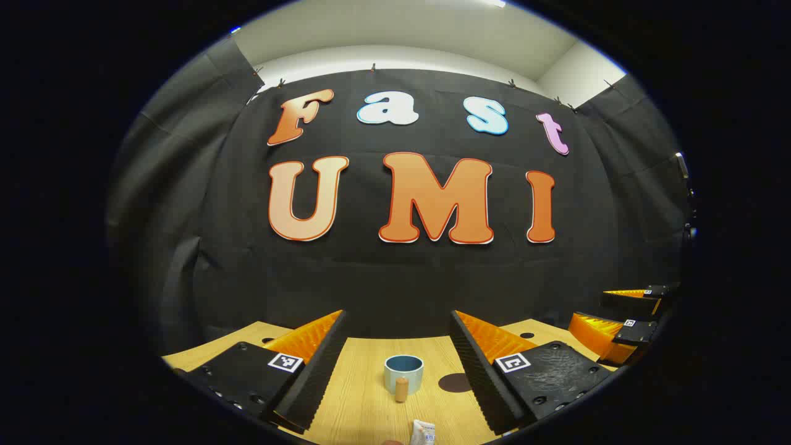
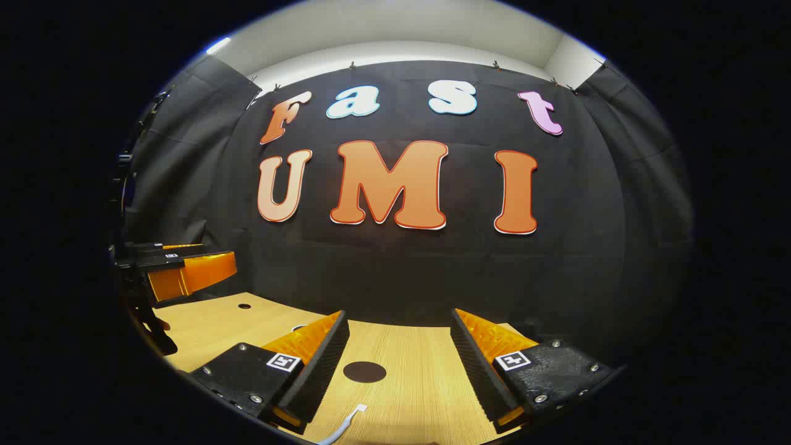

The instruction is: Put the toothbrush and toothpaste on the desktop into the cup, then pick up the cup and place it on the coaster on the desktop.

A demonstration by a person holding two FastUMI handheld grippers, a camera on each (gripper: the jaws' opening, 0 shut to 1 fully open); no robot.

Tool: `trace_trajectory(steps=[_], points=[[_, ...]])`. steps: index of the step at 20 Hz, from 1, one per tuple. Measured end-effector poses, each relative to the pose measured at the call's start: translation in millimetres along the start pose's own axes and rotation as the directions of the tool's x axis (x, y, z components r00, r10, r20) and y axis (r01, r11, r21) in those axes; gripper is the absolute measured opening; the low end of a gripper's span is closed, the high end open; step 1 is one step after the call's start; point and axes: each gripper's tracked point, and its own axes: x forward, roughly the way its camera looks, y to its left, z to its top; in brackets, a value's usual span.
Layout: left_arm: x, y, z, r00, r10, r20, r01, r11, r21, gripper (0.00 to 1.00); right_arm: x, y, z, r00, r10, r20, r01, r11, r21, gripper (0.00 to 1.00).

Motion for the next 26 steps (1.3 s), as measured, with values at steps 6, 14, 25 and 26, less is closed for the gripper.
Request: trace_trajectory(steps=[6, 14, 25, 26], points=[[-4, 12, -4, 1.000, 0.032, -0.001, -0.032, 0.999, -0.002, 1.00, -2, 8, 9, 1.000, 0.017, 0.026, -0.016, 1.000, -0.009, 0.99], [-7, 8, -12, 1.000, 0.010, -0.023, -0.010, 1.000, -0.021, 0.97, -6, 12, 5, 0.999, 0.033, 0.004, -0.033, 0.999, 0.003, 0.98], [-9, -14, -84, 0.965, -0.059, -0.254, 0.063, 0.998, 0.008, 0.97, -15, 13, -45, 0.990, 0.050, -0.132, -0.047, 0.999, 0.024, 0.98], [-9, -17, -93, 0.957, -0.067, -0.283, 0.075, 0.997, 0.018, 0.97, -13, 11, -50, 0.988, 0.043, -0.149, -0.040, 0.999, 0.019, 0.98]])
